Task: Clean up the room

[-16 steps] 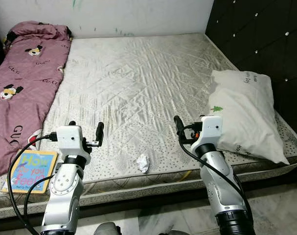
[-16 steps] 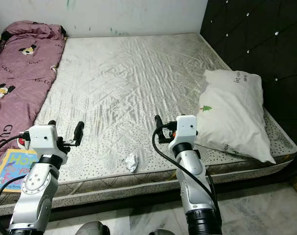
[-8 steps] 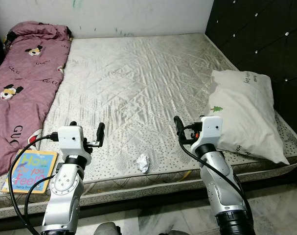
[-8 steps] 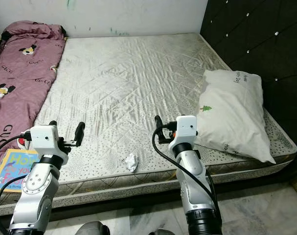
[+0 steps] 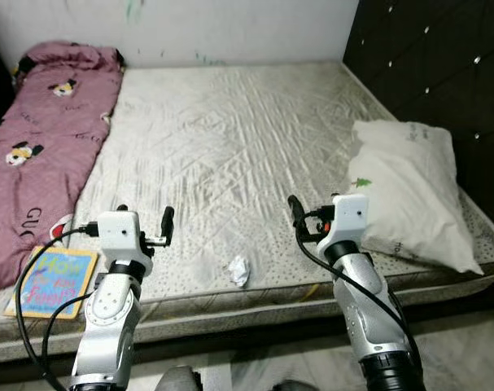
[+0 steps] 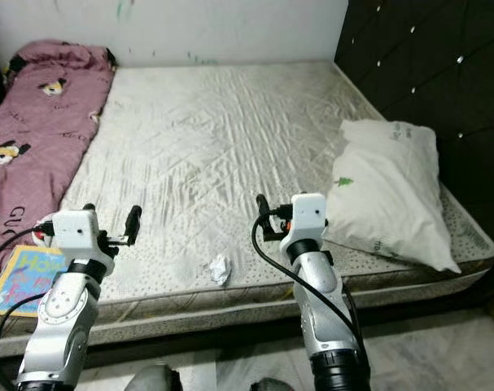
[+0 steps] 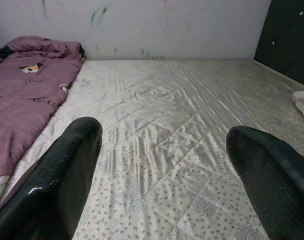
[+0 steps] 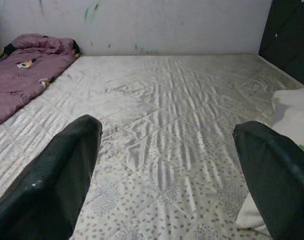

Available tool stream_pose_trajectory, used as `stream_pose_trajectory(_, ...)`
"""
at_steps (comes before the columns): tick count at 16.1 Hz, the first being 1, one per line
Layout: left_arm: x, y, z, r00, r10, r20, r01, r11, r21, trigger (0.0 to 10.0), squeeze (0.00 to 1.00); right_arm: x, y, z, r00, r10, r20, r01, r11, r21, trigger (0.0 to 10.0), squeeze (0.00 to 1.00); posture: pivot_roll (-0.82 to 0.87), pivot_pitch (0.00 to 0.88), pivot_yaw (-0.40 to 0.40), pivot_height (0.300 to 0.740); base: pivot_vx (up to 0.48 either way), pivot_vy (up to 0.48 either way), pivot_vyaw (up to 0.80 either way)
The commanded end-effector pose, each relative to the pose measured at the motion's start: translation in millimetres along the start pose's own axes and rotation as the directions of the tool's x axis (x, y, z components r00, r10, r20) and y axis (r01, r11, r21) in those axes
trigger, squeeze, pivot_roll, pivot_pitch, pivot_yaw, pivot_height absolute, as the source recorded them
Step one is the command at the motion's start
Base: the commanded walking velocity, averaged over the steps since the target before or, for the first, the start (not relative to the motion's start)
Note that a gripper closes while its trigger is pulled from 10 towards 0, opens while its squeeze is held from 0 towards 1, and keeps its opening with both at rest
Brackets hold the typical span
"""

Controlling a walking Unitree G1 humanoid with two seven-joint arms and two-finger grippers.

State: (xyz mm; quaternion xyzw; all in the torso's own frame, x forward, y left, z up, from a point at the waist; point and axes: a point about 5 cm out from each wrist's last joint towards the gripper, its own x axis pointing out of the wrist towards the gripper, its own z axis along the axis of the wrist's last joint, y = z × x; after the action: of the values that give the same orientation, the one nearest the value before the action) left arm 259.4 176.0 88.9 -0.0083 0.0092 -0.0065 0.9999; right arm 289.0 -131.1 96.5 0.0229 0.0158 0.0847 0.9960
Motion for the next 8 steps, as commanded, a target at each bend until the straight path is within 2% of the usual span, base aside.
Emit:
stream_pose_trajectory(1,0.1,0.4,-2.3,1.0,0.002,-0.015,-0.002,1.0,0.008,10.0,0.0,0.6,1.4,2.9,1.0,0.015,0.01,-0.015,1.0,-0.005,10.0,0.0,0.09,0.0,-0.01,0.644,0.0,0.0,0.0)
stream_pose_trajectory(6,0.5,0.0,-2.8,1.0,0.003,-0.014,-0.003,1.0,0.014,10.0,0.0,0.9,1.8,2.4,1.0,0.023,0.011,-0.023,1.0,-0.008,10.0,0.0,0.09,0.0,-0.009,0.589,0.0,0.0,0.0)
stream_pose_trajectory(8,0.9,-0.2,-2.9,1.0,0.006,-0.014,-0.006,1.0,0.017,10.0,0.0,1.2,2.1,1.4,1.0,0.027,0.004,-0.027,1.0,-0.004,10.0,0.0,0.09,0.0,-0.012,0.589,0.0,0.0,0.0)
